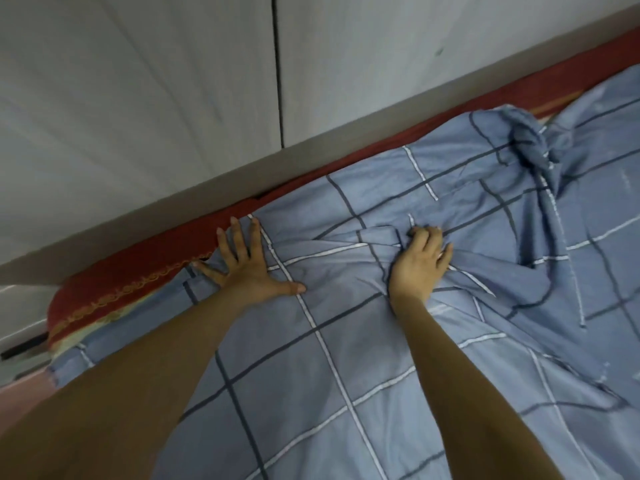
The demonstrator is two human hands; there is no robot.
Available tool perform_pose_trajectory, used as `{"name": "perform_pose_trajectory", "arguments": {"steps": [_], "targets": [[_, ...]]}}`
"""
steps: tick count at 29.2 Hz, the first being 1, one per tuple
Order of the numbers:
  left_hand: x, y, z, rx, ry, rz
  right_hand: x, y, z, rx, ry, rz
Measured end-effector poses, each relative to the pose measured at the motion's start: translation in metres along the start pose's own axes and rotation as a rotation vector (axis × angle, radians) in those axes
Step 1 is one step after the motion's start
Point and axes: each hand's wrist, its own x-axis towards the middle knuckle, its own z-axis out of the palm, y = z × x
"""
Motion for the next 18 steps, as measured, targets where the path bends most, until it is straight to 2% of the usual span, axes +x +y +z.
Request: {"name": "perform_pose_trajectory", "arguments": {"steps": [7, 10, 12, 15, 18], "targets": [[0.008, -0.007, 0.012, 0.037, 0.076, 0.037, 0.003, 0.009, 0.017, 0.013, 0.172, 0.002], [0.010, -0.011, 0.018, 0.041, 0.110, 0.046, 0.001, 0.010, 0.019, 0.019, 0.192, -0.006], [0.009, -0.014, 0.021, 0.063, 0.139, 0.061, 0.001, 0.010, 0.011, 0.006, 0.141, -0.018], [0.007, -0.017, 0.022, 0.055, 0.182, 0.093, 0.003, 0.008, -0.014, 0.023, -0.063, -0.056], [0.003, -0.021, 0.026, -0.023, 0.231, 0.143, 0.015, 0.004, -0.048, -0.186, -0.246, -0.118]]}}
